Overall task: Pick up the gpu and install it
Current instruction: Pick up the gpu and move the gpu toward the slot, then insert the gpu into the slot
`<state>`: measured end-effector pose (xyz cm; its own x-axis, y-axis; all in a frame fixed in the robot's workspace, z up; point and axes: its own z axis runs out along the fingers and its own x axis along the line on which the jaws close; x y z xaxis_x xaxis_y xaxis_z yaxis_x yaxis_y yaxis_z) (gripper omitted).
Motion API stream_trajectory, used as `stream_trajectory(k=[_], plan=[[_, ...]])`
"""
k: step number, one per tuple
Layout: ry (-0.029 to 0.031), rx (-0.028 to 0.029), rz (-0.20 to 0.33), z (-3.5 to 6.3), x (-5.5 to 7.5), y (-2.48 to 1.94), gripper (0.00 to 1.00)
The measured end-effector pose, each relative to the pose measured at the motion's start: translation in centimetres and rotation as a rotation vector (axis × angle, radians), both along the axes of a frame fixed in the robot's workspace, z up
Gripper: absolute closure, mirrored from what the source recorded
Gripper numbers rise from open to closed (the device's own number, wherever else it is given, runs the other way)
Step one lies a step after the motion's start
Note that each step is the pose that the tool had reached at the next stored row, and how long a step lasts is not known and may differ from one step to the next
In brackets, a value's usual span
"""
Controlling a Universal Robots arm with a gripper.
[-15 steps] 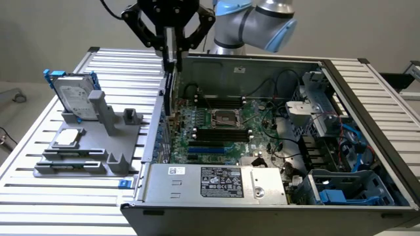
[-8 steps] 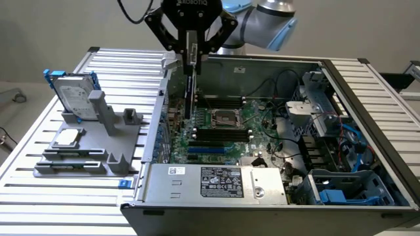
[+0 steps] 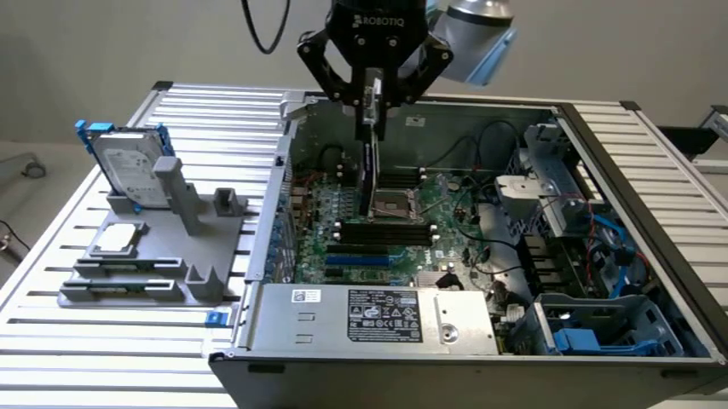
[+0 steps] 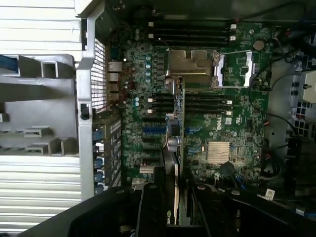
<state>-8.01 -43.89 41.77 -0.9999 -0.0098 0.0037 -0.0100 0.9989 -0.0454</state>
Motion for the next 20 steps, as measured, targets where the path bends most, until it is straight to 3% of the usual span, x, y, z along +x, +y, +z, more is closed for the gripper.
stream_trajectory(k=[5, 9, 20], plan=[[-0.0001, -0.0004, 0.000, -0.91, 2.3, 0.16, 0.73], [-0.0001, -0.0004, 0.000, -1.49, 3.7, 0.74, 0.73], [0.0014, -0.0005, 0.000, -1.53, 3.7, 0.75, 0.73]])
